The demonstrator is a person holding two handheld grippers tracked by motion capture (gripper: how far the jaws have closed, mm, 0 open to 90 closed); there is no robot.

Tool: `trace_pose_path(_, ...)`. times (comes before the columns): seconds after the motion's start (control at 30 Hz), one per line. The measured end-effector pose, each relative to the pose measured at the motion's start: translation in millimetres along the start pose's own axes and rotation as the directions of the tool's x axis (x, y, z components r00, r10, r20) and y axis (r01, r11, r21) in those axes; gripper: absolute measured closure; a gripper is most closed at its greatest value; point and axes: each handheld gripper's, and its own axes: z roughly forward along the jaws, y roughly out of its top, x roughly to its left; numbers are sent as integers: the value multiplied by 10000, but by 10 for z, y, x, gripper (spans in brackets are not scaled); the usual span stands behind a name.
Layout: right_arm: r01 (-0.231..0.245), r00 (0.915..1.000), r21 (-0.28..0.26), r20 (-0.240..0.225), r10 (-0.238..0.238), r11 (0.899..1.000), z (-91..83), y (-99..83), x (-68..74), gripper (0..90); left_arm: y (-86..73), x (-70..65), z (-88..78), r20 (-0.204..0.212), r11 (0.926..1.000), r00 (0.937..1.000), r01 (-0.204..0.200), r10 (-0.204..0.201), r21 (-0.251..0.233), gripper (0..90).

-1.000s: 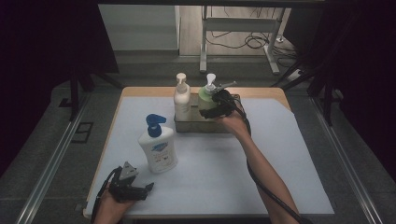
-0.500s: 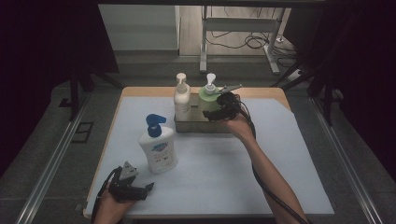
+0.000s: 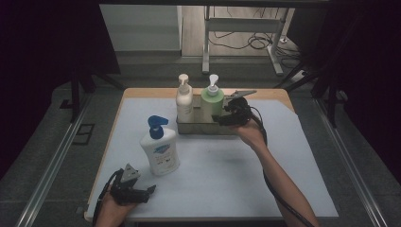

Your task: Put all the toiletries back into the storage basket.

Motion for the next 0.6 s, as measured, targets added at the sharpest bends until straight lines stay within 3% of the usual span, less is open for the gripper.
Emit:
trace_pose_path(0.13, -189, 9998, -50, 91, 190, 9998, -85, -25, -51, 374, 0, -1, 0, -9, 10000, 10000, 1, -1, -1, 107)
trace_pose_path(0.33, -500, 9982, -43, 331, 501, 9987, -154, -66, -199, 553, 1, -1, -1, -12, 10000, 10000, 7, -7, 11, 107)
trace_pose_path(0.43, -577, 9964, 12, 618, 575, 9983, -139, -75, -270, 644, 1, -1, -1, -10, 10000, 10000, 4, -4, 14, 106)
trace_pose_path(0.6, -600, 9962, 303, 652, 580, 9977, -39, -74, -331, 762, 1, 1, -2, -22, 10000, 10000, -16, 16, 31, 106)
